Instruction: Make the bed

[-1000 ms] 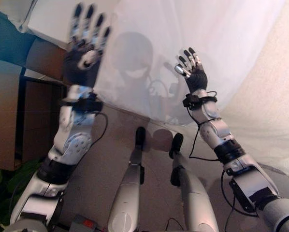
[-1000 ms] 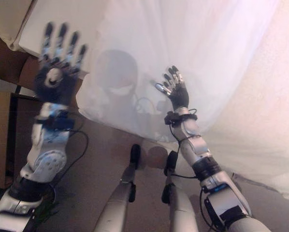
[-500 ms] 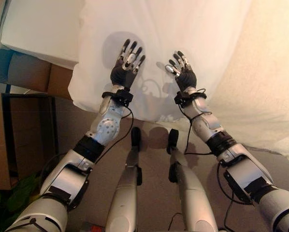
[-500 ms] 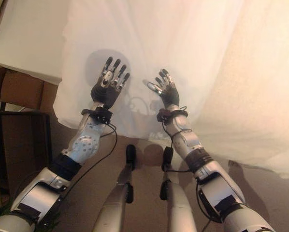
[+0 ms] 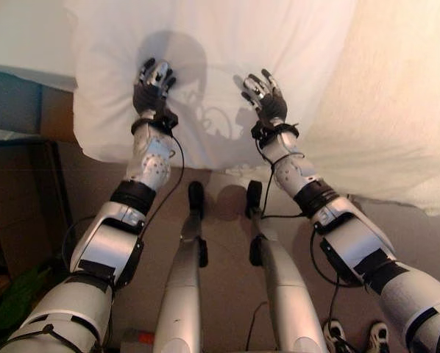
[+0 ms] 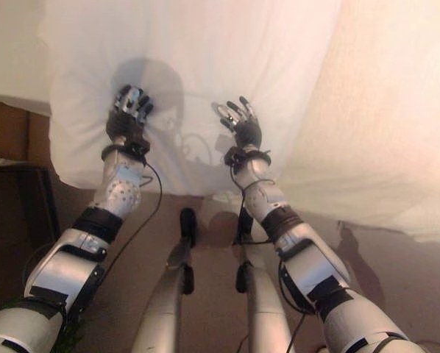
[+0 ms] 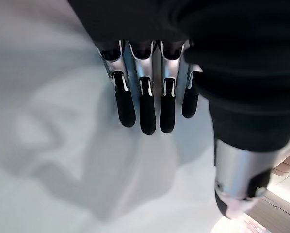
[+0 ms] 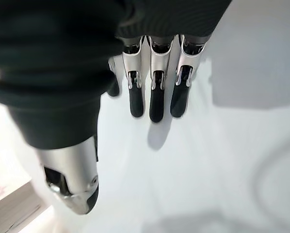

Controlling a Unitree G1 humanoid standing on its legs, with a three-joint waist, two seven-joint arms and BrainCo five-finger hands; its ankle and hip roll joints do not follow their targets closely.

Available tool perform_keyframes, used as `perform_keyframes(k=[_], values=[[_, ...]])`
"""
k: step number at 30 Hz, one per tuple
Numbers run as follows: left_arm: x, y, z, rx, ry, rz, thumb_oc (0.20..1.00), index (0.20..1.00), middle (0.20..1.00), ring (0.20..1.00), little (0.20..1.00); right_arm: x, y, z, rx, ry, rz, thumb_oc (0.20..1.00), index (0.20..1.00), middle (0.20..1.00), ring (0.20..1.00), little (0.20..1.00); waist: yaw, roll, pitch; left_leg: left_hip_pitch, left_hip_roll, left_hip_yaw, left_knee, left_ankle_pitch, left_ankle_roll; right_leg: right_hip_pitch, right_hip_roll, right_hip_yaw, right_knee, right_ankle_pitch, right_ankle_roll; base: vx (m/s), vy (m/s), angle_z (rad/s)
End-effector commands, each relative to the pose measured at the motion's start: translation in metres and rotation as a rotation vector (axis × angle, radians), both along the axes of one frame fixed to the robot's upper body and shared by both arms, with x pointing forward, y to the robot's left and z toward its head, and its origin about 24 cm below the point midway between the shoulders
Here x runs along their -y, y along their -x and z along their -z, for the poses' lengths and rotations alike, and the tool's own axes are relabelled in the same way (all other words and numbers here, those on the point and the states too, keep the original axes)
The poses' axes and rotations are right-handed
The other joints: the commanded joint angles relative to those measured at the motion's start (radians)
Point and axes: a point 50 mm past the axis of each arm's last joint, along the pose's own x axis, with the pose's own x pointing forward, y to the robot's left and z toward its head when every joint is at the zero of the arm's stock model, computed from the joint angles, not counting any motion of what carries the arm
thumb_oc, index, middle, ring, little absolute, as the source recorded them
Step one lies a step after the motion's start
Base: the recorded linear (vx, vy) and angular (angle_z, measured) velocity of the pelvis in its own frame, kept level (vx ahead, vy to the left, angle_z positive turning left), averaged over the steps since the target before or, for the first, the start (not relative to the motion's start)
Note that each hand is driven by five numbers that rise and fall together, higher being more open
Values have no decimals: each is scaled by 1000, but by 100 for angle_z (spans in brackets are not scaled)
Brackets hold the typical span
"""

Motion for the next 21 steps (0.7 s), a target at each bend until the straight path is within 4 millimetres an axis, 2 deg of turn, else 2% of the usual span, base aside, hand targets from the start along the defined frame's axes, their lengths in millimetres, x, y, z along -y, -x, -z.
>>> perform_keyframes(k=[1,2,3,4,5,8,9,11,13,14,15,17,18,21], values=[[-53,6,9,-56,75,-235,1000,1000,1000,1000,1000,22,-2,8,-52,-101,155,1000,1000,1000,1000,1000,2,-32,1,1,-88,25,69,-141,6,76,-21,-15,-60,-42,152,0,0,0],[-53,6,9,-54,76,-235,1000,1000,1000,1000,1000,22,-2,8,-50,-101,155,1000,1000,1000,1000,1000,1,-32,1,-4,-89,27,69,-135,7,72,-22,-16,-61,-38,151,-43,27,5],[-61,9,26,-97,117,-280,1000,1000,1000,1000,1000,35,-2,27,-113,-110,225,1000,1000,1000,1000,1000,-2,-34,1,-25,-95,37,80,-123,14,51,-31,-23,-57,-27,145,-49,15,7],[-61,9,26,-98,116,-281,1000,1000,1000,1000,1000,35,-2,28,-114,-108,226,1000,1000,1000,1000,1000,-3,-33,1,-24,-95,37,82,-124,14,52,-31,-23,-57,-28,145,-25,45,8],[-72,16,53,-156,180,-337,1000,1000,1000,1000,1000,47,3,63,-217,-127,295,1000,1000,1000,1000,1000,-6,-32,1,-18,-98,39,89,-133,19,57,-32,-23,-49,-33,144,15,55,5],[-91,31,87,-222,280,-435,1000,1000,1000,1000,1000,76,19,120,-382,-157,433,1000,1000,1000,1000,1000,-13,-31,1,-5,-104,45,87,-144,25,66,-35,-18,-45,-38,140,14,55,-2],[-98,41,101,-240,322,-484,1000,1000,1000,1000,1000,91,30,147,-462,-199,512,1000,1000,1000,1000,1000,-16,-28,1,8,-106,45,84,-147,27,76,-36,-17,-43,-41,140,0,0,0],[-105,54,113,-252,336,-546,1000,1000,1000,1000,1000,107,51,187,-586,-224,595,1000,1000,1000,1000,1000,-20,-28,1,27,-110,45,74,-148,31,89,-38,-16,-45,-41,141,-2,9,2],[-129,70,136,-357,273,-678,1000,1000,1000,1000,1000,128,82,232,-738,-234,695,1000,1000,1000,1000,1000,-26,-28,1,44,-111,45,66,-146,33,100,-39,-17,-44,-43,141,-1,7,3],[-144,88,152,-414,227,-783,1000,1000,1000,1000,1000,144,114,266,-850,-231,783,1000,1000,1000,1000,1000,-33,-31,1,59,-112,43,55,-144,36,108,-39,-17,-42,-45,139,0,0,0],[-144,89,152,-417,226,-784,1000,1000,1000,1000,1000,144,115,266,-851,-230,783,1000,1000,1000,1000,1000,-33,-31,1,63,-112,43,53,-144,36,111,-40,-17,-42,-45,140,-11,-5,4],[-155,109,173,-501,186,-884,1000,1000,1000,1000,1000,157,146,291,-939,-245,874,1000,1000,1000,1000,1000,-37,-30,1,84,-115,43,36,-140,38,127,-39,-21,-40,-49,138,-12,-15,5],[-152,113,174,-484,176,-890,1000,1000,1000,1000,1000,161,156,297,-961,-245,895,1000,1000,1000,1000,1000,-38,-29,1,87,-117,44,33,-138,39,129,-39,-22,-39,-50,137,0,0,0],[-146,133,200,-559,171,-909,1000,1000,1000,1000,1000,174,183,312,-1019,-237,956,1000,1000,1000,1000,1000,-38,-14,1,126,-122,44,6,-125,36,150,-44,-28,-28,-62,134,0,0,0]])
